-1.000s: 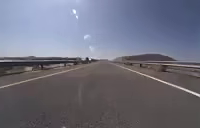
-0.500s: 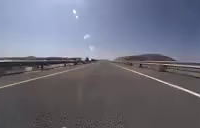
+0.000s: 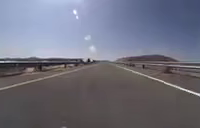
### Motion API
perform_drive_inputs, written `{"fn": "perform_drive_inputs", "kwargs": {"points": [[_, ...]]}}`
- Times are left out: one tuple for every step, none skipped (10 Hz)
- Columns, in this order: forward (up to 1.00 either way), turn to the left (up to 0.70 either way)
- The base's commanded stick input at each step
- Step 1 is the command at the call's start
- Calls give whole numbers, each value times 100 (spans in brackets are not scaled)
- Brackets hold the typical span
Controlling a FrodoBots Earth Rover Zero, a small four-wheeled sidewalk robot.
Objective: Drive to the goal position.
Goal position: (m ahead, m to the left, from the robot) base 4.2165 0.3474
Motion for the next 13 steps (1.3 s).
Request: {"fn": "perform_drive_inputs", "kwargs": {"points": [[100, 0], [100, 0], [100, 0], [100, -27], [100, -27], [100, -27], [100, -15], [100, -3], [100, 0], [100, 0], [100, 0], [100, 0], [100, 0]]}}
